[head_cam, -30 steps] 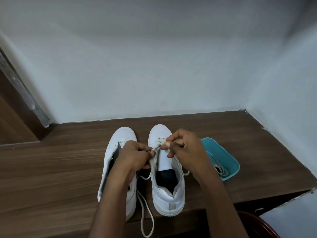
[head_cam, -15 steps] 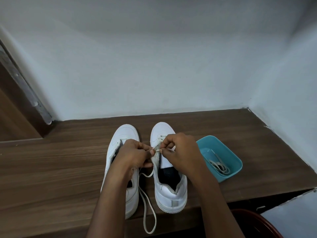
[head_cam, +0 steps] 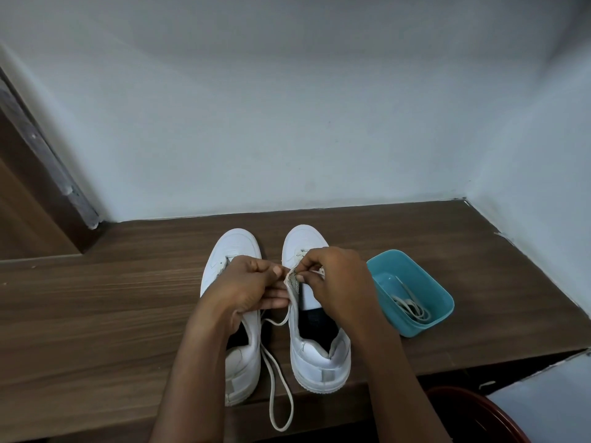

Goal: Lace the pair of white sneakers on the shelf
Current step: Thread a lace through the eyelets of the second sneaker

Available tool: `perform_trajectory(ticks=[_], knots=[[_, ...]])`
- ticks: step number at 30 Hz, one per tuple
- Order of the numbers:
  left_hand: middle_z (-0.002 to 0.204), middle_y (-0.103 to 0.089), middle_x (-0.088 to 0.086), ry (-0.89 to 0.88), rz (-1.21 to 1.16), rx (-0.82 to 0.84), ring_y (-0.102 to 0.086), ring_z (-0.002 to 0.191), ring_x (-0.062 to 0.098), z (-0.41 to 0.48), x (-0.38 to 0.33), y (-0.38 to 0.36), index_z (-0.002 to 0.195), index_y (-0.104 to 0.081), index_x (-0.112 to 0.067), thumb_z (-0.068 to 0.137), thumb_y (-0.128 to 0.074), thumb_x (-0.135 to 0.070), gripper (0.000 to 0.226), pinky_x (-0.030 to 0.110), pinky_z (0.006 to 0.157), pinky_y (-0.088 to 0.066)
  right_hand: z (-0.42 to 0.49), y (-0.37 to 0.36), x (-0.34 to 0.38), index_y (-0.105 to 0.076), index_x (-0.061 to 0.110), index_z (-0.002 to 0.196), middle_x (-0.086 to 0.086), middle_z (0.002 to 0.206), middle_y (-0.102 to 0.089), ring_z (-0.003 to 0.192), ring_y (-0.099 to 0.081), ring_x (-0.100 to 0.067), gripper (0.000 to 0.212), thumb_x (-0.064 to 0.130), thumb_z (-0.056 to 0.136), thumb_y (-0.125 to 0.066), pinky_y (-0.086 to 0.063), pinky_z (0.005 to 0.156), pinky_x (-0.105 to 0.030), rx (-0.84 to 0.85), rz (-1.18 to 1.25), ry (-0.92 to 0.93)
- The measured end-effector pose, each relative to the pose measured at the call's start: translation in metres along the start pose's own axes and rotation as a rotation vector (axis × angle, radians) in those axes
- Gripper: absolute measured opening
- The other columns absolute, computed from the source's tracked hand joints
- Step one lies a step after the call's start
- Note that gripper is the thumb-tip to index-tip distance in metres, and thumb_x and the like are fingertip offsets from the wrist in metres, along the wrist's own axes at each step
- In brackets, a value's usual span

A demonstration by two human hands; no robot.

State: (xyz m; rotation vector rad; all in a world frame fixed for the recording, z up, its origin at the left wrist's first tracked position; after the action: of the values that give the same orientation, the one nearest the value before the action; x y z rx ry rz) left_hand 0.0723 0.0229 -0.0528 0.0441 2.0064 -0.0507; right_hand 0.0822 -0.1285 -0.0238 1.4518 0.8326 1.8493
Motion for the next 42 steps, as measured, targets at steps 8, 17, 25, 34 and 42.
perform_trajectory(ticks=[8, 17, 25, 34, 42], knots=[[0.061, -0.070, 0.008, -0.092, 0.333, -0.117, -0.068, 0.056, 0.015, -0.002, -0.008, -0.004, 0.087, -0.069, -0.002, 0.099, -0.057, -0.009, 0.018, 0.022, 0.054, -0.056, 0.002, 0.006, -0.009, -0.082, 0.031, 0.089, 0.016, 0.085, -0.077, 0.086, -0.068, 0.002, 0.012, 0.021, 0.082, -0.080, -0.052, 0.077, -0.018, 0.085, 0.253, 0.008], [0.096, -0.071, 0.013, -0.192, 0.305, -0.255, -0.071, 0.084, 0.021, -0.013, -0.031, 0.024, 0.098, -0.059, -0.005, 0.105, -0.041, -0.011, 0.020, 0.031, 0.059, -0.054, 0.003, 0.018, -0.016, -0.076, 0.034, 0.100, 0.017, 0.085, -0.072, 0.071, -0.065, -0.006, 0.027, 0.013, 0.082, -0.078, -0.048, 0.068, -0.013, 0.014, 0.306, -0.036], [0.095, -0.076, 0.020, -0.344, -0.389, -0.120, -0.076, 0.087, 0.029, -0.039, -0.065, 0.021, 0.085, -0.049, -0.009, 0.108, -0.038, -0.014, 0.026, 0.036, 0.071, -0.063, 0.000, 0.048, -0.014, -0.078, 0.028, 0.094, 0.017, 0.089, -0.075, 0.082, -0.069, -0.006, 0.033, 0.000, 0.083, -0.065, -0.059, 0.078, -0.035, -0.324, 0.394, -0.037], [0.060, -0.048, -0.004, -0.496, -0.817, 0.139, -0.044, 0.049, 0.006, -0.055, -0.090, 0.022, 0.086, -0.051, -0.015, 0.099, -0.042, -0.014, 0.015, 0.017, 0.044, -0.041, -0.004, 0.008, 0.033, -0.079, 0.023, 0.098, 0.025, 0.065, -0.063, 0.065, -0.059, -0.006, 0.010, 0.025, 0.088, -0.075, -0.039, 0.057, -0.012, 0.095, 0.290, 0.160], [0.080, -0.065, -0.003, -0.452, 0.264, -0.110, -0.049, 0.061, 0.010, -0.036, -0.060, 0.040, 0.107, -0.068, -0.027, 0.103, -0.045, -0.002, 0.035, 0.017, 0.048, -0.038, -0.004, 0.029, 0.043, -0.080, 0.016, 0.094, 0.008, 0.083, -0.076, 0.077, -0.070, -0.010, 0.014, 0.011, 0.088, -0.067, -0.058, 0.070, -0.038, -0.209, 0.465, 0.325]])
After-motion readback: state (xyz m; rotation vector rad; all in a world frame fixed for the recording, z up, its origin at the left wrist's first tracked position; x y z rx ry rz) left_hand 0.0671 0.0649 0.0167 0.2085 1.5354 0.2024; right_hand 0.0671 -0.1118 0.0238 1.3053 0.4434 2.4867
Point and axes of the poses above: each hand's wrist, its own z-axis towards the middle knuckle, its own y-axis out of the back of the hand, x = y × z, the point moved 7 cm from there along z, towards the middle knuckle
